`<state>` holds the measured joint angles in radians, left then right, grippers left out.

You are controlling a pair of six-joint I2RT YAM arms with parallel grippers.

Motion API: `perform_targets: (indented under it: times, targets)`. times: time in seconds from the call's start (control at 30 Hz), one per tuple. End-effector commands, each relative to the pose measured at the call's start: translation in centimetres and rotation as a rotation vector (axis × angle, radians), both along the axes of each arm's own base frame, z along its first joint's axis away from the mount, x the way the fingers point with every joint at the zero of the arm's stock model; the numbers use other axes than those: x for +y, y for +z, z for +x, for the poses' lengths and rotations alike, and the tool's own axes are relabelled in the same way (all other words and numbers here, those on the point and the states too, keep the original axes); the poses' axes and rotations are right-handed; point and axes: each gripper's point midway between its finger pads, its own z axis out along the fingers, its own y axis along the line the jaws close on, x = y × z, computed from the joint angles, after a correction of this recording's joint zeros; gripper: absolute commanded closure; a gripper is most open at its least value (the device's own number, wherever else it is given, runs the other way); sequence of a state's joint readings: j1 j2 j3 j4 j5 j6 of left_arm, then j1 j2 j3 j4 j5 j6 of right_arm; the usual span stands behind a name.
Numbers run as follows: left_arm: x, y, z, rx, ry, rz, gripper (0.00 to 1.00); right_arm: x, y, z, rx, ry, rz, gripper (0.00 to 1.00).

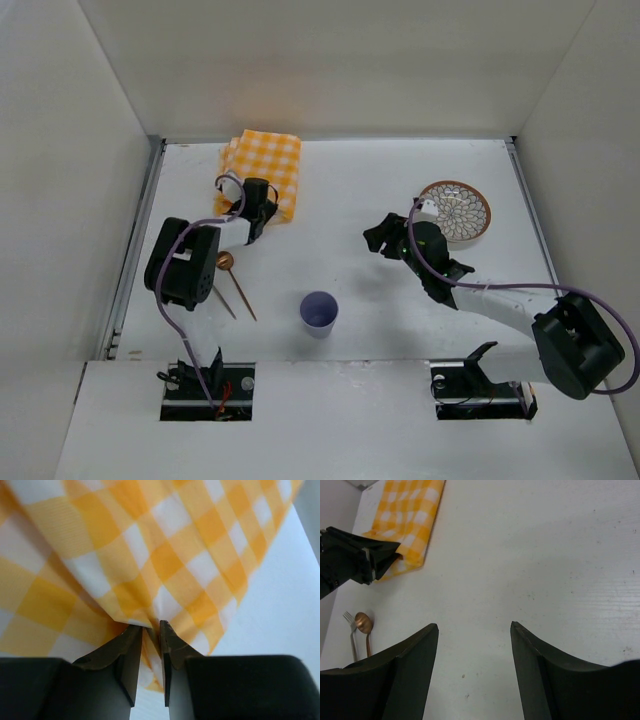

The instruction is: Set the dinner table for one person

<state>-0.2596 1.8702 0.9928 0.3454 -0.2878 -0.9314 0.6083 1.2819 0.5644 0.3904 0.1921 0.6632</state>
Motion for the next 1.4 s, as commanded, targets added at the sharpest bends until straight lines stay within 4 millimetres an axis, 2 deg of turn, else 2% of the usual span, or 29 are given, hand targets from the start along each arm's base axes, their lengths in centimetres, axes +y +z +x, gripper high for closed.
perform_targets:
  times: [0.0,0.07,0.13,0.3,0.4,0.63,0.8,0.97,1.07,1.2,1.3,1.37]
  targets:
    - [-4.2,4.0,1.0,-0.128,-0.077,-0.072,0.77,-0.4,2.3,1.1,-0.067,-0.028,0.019,0.34]
    - [-4.4,4.6,0.7,-0.139,-0.086,-0.064,0.69,-0.5,2.3,1.1,-0.067,-0.031,0.019,0.34]
    - [-3.4,5.5,0.3,-0.156,-0.059,-0.05,0.61,-0.6,2.2,1.2,-0.067,-0.034,0.019,0.34]
    - [-0.8,7.2,-0.9,-0.199,0.014,0.007,0.56,-0.2,2.1,1.3,-0.062,-0.023,0.018,0.34]
    - [0.3,7.3,-1.0,-0.205,0.062,0.033,0.56,-0.1,1.8,1.4,-0.056,-0.022,0.014,0.34]
    - [2.3,5.1,0.2,-0.175,0.157,-0.071,0.56,-0.1,2.1,1.2,-0.063,-0.018,0.022,0.34]
    - [4.5,3.4,-0.4,-0.136,0.236,-0.115,0.57,-0.3,2.3,1.1,-0.066,-0.02,0.026,0.33]
    - [5.2,3.1,1.1,-0.135,0.233,-0.137,0.56,0.1,2.2,1.2,-0.061,-0.01,0.023,0.33]
    - [5.3,3.1,1.8,-0.132,0.234,-0.142,0.58,0.4,2.1,1.2,-0.06,-0.001,0.024,0.32]
    - [5.4,3.3,2.3,-0.14,0.224,-0.132,0.65,0.7,2.4,1.0,-0.07,0.006,0.026,0.32]
    - [5.5,3.3,2.1,-0.137,0.214,-0.14,0.8,0.8,2.3,0.9,-0.068,0.009,0.03,0.32]
    - [4.9,4.5,1.8,-0.165,0.184,-0.136,0.89,0.7,2.4,0.8,-0.071,0.01,0.03,0.32]
